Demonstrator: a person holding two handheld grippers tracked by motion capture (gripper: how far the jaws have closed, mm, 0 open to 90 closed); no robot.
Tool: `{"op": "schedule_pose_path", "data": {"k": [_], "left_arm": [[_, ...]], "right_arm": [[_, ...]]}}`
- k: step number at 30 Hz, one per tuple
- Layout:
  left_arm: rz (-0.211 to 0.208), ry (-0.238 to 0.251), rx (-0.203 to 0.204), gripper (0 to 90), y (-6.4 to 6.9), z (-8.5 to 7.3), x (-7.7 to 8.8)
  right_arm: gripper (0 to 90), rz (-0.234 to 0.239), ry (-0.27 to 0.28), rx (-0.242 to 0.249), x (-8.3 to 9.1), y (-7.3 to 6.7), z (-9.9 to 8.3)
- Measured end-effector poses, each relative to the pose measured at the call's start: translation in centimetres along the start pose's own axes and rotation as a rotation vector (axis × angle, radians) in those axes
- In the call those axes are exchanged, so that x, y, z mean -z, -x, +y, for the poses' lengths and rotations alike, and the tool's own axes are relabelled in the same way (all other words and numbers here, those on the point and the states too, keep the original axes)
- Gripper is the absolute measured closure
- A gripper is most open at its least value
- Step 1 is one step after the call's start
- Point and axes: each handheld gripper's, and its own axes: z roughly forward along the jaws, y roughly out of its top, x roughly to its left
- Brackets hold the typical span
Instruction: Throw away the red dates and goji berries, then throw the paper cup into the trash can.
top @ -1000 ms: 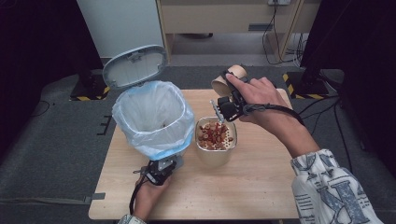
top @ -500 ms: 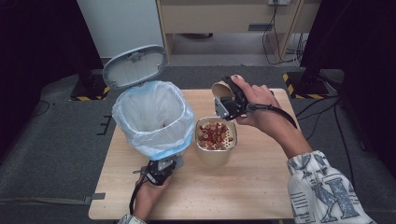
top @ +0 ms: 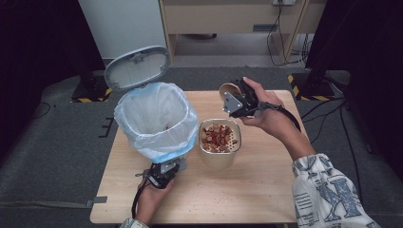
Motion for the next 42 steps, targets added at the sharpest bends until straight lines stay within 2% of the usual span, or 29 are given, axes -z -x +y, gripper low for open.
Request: {"op": "schedule_pose_path", "data": {"k": [7, 35, 38, 42], "left_arm": [[-0.003, 0.003, 0.002, 89.6, 0.0, 0.0, 0.0], [-0.002, 0.004, 0.003, 89.6, 0.0, 0.0, 0.0], [-0.003, 0.003, 0.003, 89.6, 0.0, 0.0, 0.0], [-0.003, 0.003, 0.004, 89.6, 0.0, 0.0, 0.0]], "right_arm": [[34.0, 0.019, 0.016, -0.072, -0.3, 0.1, -0.5], [33.6, 0.058, 0.012, -0.139, -0.3, -0.7, -2.3], [33.6, 0.059, 0.016, -0.158, -0.3, -0.7, -2.8], [33.6, 0.067, 0.016, -0.211, -0.2, -0.8, -3.6]]}}
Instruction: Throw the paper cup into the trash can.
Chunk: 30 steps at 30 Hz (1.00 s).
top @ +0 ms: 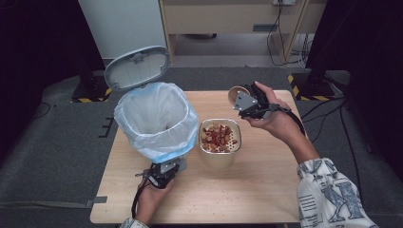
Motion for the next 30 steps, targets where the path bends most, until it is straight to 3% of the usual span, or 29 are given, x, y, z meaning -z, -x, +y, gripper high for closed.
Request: {"op": "schedule_pose_path", "data": {"k": [5, 6, 8, 14, 30], "left_arm": [[0.000, 0.000, -0.001, 89.6, 0.0, 0.0, 0.0], [0.007, 0.001, 0.014, 89.6, 0.1, 0.0, 0.0], [0.004, -0.012, -0.004, 89.6, 0.0, 0.0, 0.1], [0.004, -0.014, -0.005, 89.6, 0.0, 0.0, 0.1], [0.004, -0.014, -0.005, 89.6, 0.0, 0.0, 0.1]], "right_arm": [[33.6, 0.009, 0.006, -0.067, 0.2, 0.3, -1.2], [33.6, 0.009, 0.008, -0.082, 0.3, 0.4, -1.5], [33.6, 0.020, 0.017, -0.118, 0.4, 0.4, -2.1], [33.5, 0.045, 0.022, -0.192, 0.6, 0.6, -3.3], [33.6, 0.150, 0.038, -0.371, 0.7, 0.3, -5.7]]}}
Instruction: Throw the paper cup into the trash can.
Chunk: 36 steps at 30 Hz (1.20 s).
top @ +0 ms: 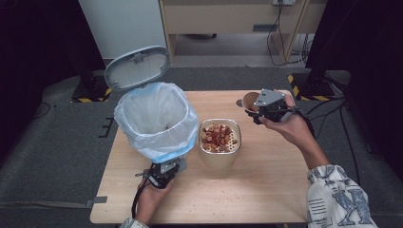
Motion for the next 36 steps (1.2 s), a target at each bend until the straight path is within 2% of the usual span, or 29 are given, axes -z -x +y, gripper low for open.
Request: {"op": "schedule_pose_path", "data": {"k": [17, 24, 33, 36], "left_arm": [[-0.001, 0.000, -0.001, 89.6, 0.0, 0.0, 0.0], [0.000, -0.001, -0.003, 89.6, 0.0, 0.0, 0.0], [-0.001, 0.000, -0.003, 89.6, 0.0, 0.0, 0.0], [0.000, -0.001, -0.004, 89.6, 0.0, 0.0, 0.0]], "right_arm": [[33.9, 0.124, 0.003, -0.220, 0.3, 1.0, -1.3], [33.8, 0.171, 0.009, -0.289, 0.2, 1.3, -1.5], [33.5, 0.196, 0.017, -0.370, 0.3, 1.8, -1.7], [33.4, 0.218, 0.018, -0.395, 0.4, 2.0, -1.8]]}}
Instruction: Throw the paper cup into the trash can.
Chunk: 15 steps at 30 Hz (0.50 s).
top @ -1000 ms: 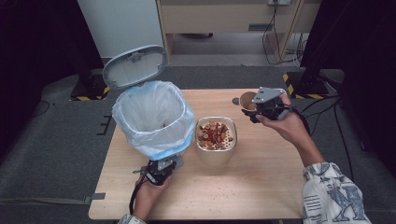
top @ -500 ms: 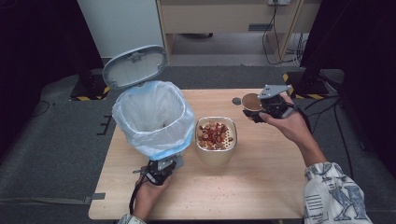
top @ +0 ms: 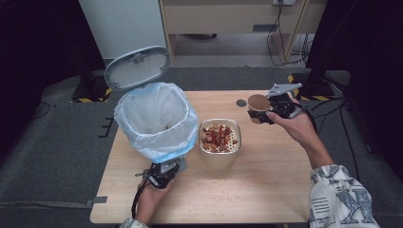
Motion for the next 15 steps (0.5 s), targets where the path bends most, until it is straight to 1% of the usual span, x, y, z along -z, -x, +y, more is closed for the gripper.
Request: {"op": "schedule_pose_path", "data": {"k": [2, 4, 11, 15], "left_arm": [[-0.001, 0.001, 0.001, 89.6, -0.01, -0.01, 0.00], [0.000, 0.000, 0.000, 89.6, -0.01, 0.00, 0.00], [-0.001, 0.001, 0.001, 89.6, -0.01, 0.00, 0.00], [-0.001, 0.000, 0.000, 89.6, -0.01, 0.01, 0.00]], "right_arm": [[33.4, 0.012, -0.002, -0.014, 0.07, 0.04, 0.00], [33.4, 0.021, -0.001, -0.018, 0.12, 0.06, 0.01], [33.6, 0.030, 0.015, -0.033, 0.22, 0.00, 0.26], [33.6, 0.044, 0.018, -0.045, 0.33, -0.14, 0.58]]}}
